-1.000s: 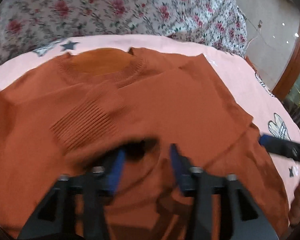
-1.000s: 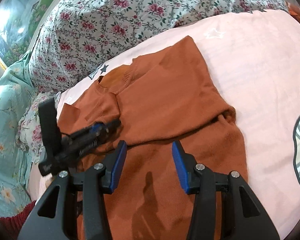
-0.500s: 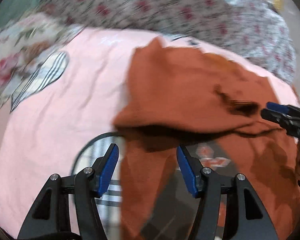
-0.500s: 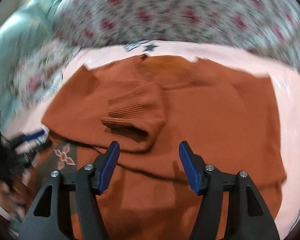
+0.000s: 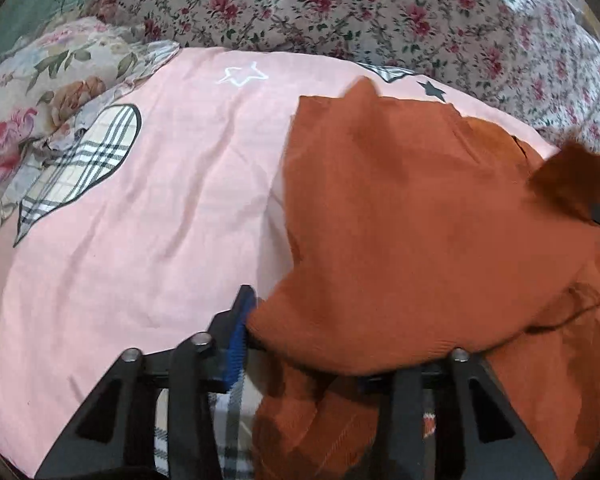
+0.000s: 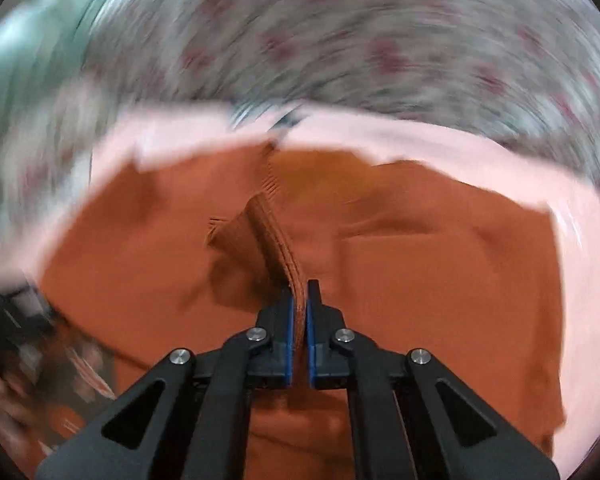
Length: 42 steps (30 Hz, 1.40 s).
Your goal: Fold small clothes
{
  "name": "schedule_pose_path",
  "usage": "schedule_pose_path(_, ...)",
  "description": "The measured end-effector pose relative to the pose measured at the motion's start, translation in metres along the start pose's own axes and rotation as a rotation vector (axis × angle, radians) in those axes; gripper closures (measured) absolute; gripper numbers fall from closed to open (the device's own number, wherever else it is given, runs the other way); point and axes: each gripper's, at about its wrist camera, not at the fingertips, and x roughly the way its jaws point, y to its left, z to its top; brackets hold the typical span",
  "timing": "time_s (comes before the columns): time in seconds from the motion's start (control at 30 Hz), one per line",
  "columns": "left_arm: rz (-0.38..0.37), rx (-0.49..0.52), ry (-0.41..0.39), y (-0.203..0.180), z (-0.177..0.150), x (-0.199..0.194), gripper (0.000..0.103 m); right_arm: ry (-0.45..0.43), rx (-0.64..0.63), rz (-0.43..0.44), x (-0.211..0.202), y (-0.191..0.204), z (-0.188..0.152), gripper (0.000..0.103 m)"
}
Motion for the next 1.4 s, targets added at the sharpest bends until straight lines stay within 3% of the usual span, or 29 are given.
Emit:
schedule_pose_path(0.07, 0.003, -0.005, 0.002, 0.0, -0.001, 0.002, 0.068, -0.024, 0.161, 0.004, -0.016, -0.041, -0.006, 0.097)
schedule_pose_path(0.23, 0.023, 0.004, 0.01, -0.003, 0.002, 0.003, 0.079, 0.077, 0.237, -0.019, 0.0, -0.072, -0.035, 0.097)
schedule_pose_path(0.37, -0.006, -0.084, 0.005, 0.014, 0.003, 0.001, 0.08, 0.079, 0.317, 0.016, 0.0, -0.083, -0.041, 0.095)
schedule_pose_path(0.43, -0.03, -0.116, 0.0, 0.02, 0.001, 0.0, 0.08, 0.07, 0.357, 0.014, -0.004, -0.088, -0.042, 0.088)
schedule_pose_path(0.5, -0.04, -0.131, -0.008, 0.023, 0.001, -0.002, 0.08, 0.073, 0.363, 0.009, -0.006, -0.09, -0.043, 0.089)
schedule_pose_path(0.53, -0.04, -0.137, -0.011, 0.024, 0.001, -0.002, 0.08, 0.072, 0.359, 0.013, -0.007, -0.09, -0.042, 0.096)
schedule_pose_path(0.67, -0.049, -0.146, -0.012, 0.025, 0.0, -0.001, 0.08, 0.009, 0.302, -0.018, -0.025, -0.081, -0.035, 0.096)
schedule_pose_path(0.77, -0.061, -0.142, -0.004, 0.027, 0.0, 0.0, 0.08, 0.123, 0.277, -0.078, -0.003, -0.084, -0.045, 0.096)
schedule_pose_path(0.83, -0.069, -0.133, 0.007, 0.028, 0.0, 0.001, 0.079, 0.126, 0.265, -0.086, -0.001, -0.085, -0.05, 0.097)
schedule_pose_path(0.97, -0.067, -0.086, 0.034, 0.026, -0.006, -0.008, 0.077, 0.081, 0.276, -0.116, -0.026, -0.084, -0.045, 0.088)
schedule_pose_path(1.07, -0.094, -0.069, 0.046, 0.029, -0.02, -0.025, 0.077, 0.047, 0.276, -0.076, -0.056, -0.084, -0.05, 0.085)
schedule_pose_path(1.1, -0.105, -0.065, 0.051, 0.032, -0.027, -0.033, 0.077, 0.041, 0.275, -0.055, -0.067, -0.083, -0.054, 0.08)
schedule_pose_path(1.2, -0.177, -0.061, 0.083, 0.039, -0.056, -0.057, 0.063, 0.037, 0.255, -0.006, -0.097, -0.079, -0.071, 0.062)
schedule_pose_path(1.27, -0.219, -0.058, 0.113, 0.043, -0.081, -0.074, 0.049, 0.046, 0.24, 0.015, -0.119, -0.078, -0.09, 0.059)
schedule_pose_path(1.4, -0.272, -0.051, 0.161, 0.048, -0.128, -0.099, 0.045, 0.07, 0.239, 0.049, -0.153, -0.081, -0.126, 0.059)
